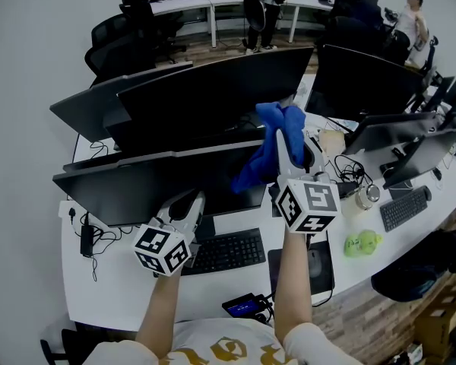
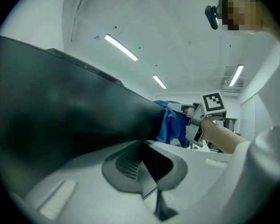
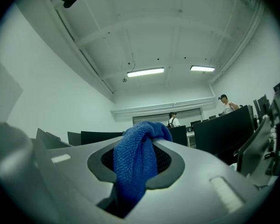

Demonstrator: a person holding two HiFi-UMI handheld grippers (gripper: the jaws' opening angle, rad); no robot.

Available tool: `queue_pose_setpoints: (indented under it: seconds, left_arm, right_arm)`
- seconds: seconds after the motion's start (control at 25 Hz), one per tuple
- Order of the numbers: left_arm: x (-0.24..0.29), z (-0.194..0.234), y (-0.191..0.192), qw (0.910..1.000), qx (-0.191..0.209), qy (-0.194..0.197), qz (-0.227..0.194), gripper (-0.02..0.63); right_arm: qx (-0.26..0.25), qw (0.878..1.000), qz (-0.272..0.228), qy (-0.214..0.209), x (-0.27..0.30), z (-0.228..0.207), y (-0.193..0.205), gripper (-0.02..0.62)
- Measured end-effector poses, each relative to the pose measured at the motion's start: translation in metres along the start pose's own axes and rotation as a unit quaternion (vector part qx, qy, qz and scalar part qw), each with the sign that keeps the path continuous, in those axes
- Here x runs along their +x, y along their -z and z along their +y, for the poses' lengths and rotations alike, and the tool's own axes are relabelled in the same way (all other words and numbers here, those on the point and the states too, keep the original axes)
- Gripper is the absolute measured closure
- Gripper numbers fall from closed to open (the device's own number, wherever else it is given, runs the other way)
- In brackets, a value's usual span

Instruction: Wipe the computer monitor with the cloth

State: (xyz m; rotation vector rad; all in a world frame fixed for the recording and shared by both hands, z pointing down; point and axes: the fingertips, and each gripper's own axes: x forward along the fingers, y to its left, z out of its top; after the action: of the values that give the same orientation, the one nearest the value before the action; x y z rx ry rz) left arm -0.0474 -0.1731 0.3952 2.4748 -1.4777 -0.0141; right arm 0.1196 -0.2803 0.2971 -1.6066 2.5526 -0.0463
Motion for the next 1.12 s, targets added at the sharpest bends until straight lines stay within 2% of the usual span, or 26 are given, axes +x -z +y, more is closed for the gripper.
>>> queue_pose_setpoints:
  seconds: [0.24, 0.4, 0.52, 0.8, 1.12]
  left_arm:
    - [0.001, 0.001, 0.001, 1.0000, -0.002, 0.001, 0.001, 0.606]
    - [0.006, -0.003, 0.004, 1.0000, -0.003, 0.008, 0.004, 0.606]
    - [0.008, -0.006, 0.007, 0.9999, -0.003, 0.013, 0.010, 0.606]
    - [0.015, -0.012, 0.011, 0.9995, -0.001, 0.023, 0.021, 0.606]
    - [0.025, -0.016, 0.017, 0.9992, -0.001, 0.029, 0.028, 0.606]
  right_arm:
    - [0.005, 1.000, 0.000, 0.010, -0.002, -0.010, 0.001, 0.479]
    - [0.004, 0.999, 0.035, 0.021, 0.000, -0.021, 0.027, 0.492]
    - [0.046, 0.998, 0.034, 0.002, -0.003, -0.021, 0.044, 0.500]
    - [0.096, 0.995, 0.018, -0.030, -0.005, -0.020, 0.054, 0.509]
    - [0.147, 0.988, 0.015, -0.048, -0.006, -0.021, 0.070, 0.511]
